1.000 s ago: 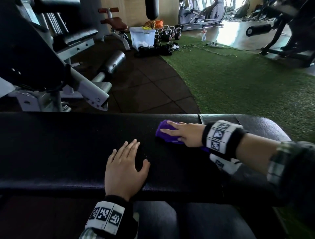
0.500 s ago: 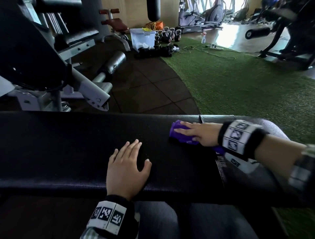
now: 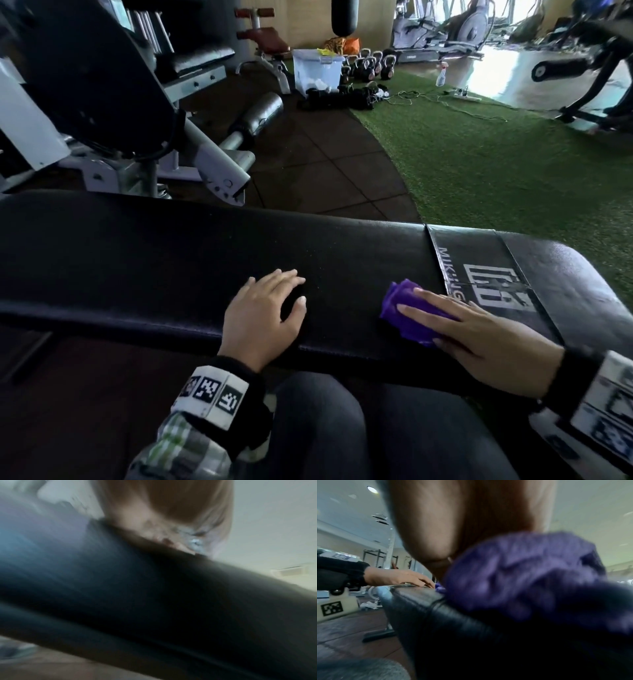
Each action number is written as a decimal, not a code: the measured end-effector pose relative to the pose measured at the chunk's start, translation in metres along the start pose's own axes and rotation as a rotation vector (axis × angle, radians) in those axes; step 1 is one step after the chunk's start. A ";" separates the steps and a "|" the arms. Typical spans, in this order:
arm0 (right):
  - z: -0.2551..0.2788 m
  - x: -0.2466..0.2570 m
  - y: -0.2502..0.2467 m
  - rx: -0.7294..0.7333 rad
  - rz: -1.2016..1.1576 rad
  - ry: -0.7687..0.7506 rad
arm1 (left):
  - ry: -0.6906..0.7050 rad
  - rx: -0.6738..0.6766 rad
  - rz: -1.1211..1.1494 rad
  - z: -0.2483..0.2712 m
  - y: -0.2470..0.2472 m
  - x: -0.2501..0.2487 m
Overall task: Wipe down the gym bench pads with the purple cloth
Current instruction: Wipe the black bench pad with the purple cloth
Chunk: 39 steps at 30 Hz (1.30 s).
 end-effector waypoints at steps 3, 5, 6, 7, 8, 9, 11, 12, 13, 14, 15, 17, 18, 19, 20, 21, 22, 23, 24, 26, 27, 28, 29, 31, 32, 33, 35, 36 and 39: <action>0.003 0.010 0.015 -0.102 0.027 0.208 | -0.119 -0.002 -0.136 0.005 -0.018 0.041; -0.008 0.020 0.021 -0.158 0.038 0.316 | -0.202 -0.003 -0.180 0.009 -0.026 0.069; -0.017 0.025 0.022 -0.189 0.044 0.357 | -0.214 -0.005 -0.197 0.011 -0.028 0.076; -0.028 0.033 0.021 -0.211 0.056 0.387 | -0.211 -0.010 -0.210 0.011 -0.029 0.079; -0.040 0.041 0.021 -0.222 0.072 0.399 | -0.209 -0.017 -0.219 0.010 -0.029 0.079; -0.055 0.051 0.019 -0.228 0.094 0.401 | -0.216 -0.021 -0.220 0.009 -0.028 0.078; -0.082 0.076 0.016 -0.221 0.095 0.375 | -0.235 -0.026 -0.210 0.008 -0.027 0.078; -0.093 0.092 0.016 -0.229 0.079 0.335 | -0.236 -0.031 -0.208 0.009 -0.027 0.078; -0.099 0.108 0.015 -0.241 0.071 0.280 | -0.231 -0.037 -0.209 0.010 -0.027 0.080; -0.101 0.122 0.016 -0.240 0.086 0.214 | -0.226 -0.041 -0.208 0.011 -0.027 0.081; -0.099 0.134 0.020 -0.236 0.115 0.137 | -0.222 -0.044 -0.205 0.011 -0.027 0.082; -0.082 0.141 0.030 -0.245 0.157 -0.007 | -0.213 -0.043 -0.201 0.012 -0.027 0.082; -0.070 0.138 0.034 -0.233 0.169 -0.061 | -0.212 -0.043 -0.205 0.012 -0.027 0.082; -0.057 0.132 0.036 -0.229 0.183 -0.096 | -0.212 -0.043 -0.209 0.012 -0.027 0.082; -0.046 0.124 0.039 -0.248 0.193 -0.118 | -0.211 -0.045 -0.212 0.012 -0.027 0.082; -0.035 0.115 0.039 -0.283 0.191 -0.110 | -0.209 -0.048 -0.215 0.012 -0.027 0.082; -0.027 0.105 0.039 -0.321 0.177 -0.080 | -0.209 -0.052 -0.215 0.013 -0.027 0.082; -0.021 0.094 0.036 -0.345 0.153 -0.023 | -0.210 -0.058 -0.215 0.013 -0.026 0.081; -0.020 0.085 0.034 -0.364 0.118 0.056 | -0.210 -0.061 -0.216 0.013 -0.026 0.081; -0.032 0.073 0.027 -0.372 0.053 0.245 | -0.213 -0.064 -0.225 0.012 -0.026 0.080; -0.042 0.074 0.024 -0.357 0.040 0.320 | -0.214 -0.064 -0.230 0.012 -0.026 0.080; -0.056 0.077 0.023 -0.340 0.046 0.359 | -0.216 -0.064 -0.232 0.011 -0.026 0.080; -0.070 0.084 0.021 -0.317 0.062 0.363 | -0.218 -0.065 -0.232 0.011 -0.026 0.080; -0.093 0.108 0.019 -0.329 0.124 0.286 | -0.219 -0.067 -0.225 0.011 -0.027 0.080; -0.098 0.120 0.021 -0.351 0.146 0.222 | -0.219 -0.067 -0.224 0.012 -0.027 0.080; -0.096 0.132 0.024 -0.352 0.159 0.154 | -0.220 -0.065 -0.223 0.012 -0.027 0.080; -0.078 0.145 0.035 -0.313 0.184 0.016 | -0.217 -0.068 -0.217 0.012 -0.027 0.080; -0.065 0.143 0.041 -0.289 0.192 -0.045 | -0.215 -0.072 -0.215 0.012 -0.028 0.080; -0.029 0.118 0.046 -0.319 0.178 -0.116 | -0.207 -0.078 -0.229 0.013 -0.027 0.080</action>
Point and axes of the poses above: each hand's wrist, its own z-axis away from the middle knuckle, its own y-axis out of the palm, x = y × z, the point moved 3 cm from there along -z, towards the middle knuckle, and after that the axes turned 2 degrees about z, right-handed, at the moved point
